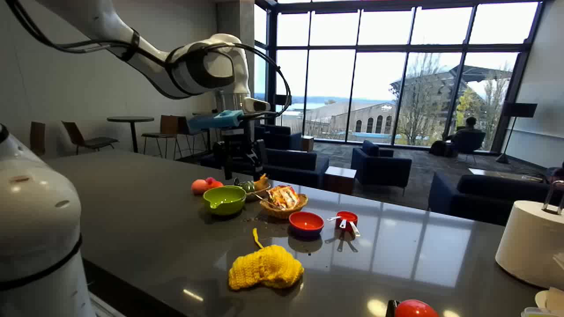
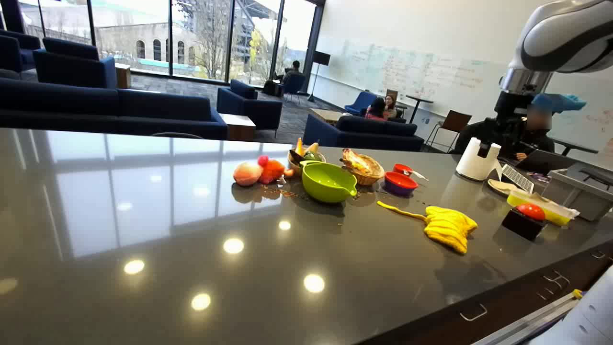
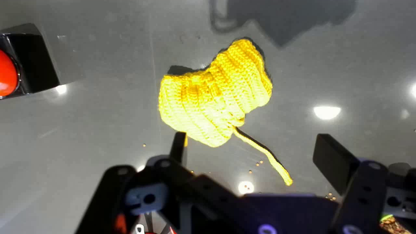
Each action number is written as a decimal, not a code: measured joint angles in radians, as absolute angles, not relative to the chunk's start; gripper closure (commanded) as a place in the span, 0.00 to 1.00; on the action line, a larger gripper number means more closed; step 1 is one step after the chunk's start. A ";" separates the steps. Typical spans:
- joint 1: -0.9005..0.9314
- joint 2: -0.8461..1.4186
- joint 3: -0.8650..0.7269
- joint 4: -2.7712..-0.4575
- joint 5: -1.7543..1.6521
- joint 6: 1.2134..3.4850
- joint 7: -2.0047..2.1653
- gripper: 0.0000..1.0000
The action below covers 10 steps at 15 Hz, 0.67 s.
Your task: Move the black ladle to the basket on the right.
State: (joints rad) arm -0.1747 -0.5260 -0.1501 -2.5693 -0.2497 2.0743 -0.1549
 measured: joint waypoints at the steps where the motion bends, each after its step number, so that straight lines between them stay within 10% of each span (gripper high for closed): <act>1: -0.175 -0.526 -0.150 -2.569 -0.250 2.075 -0.155 0.00; 10: -0.137 -0.457 -0.149 -2.565 -0.242 2.118 -0.156 0.00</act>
State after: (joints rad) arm -0.1371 -0.4568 -0.1486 -2.5651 -0.2420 2.1184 -0.1557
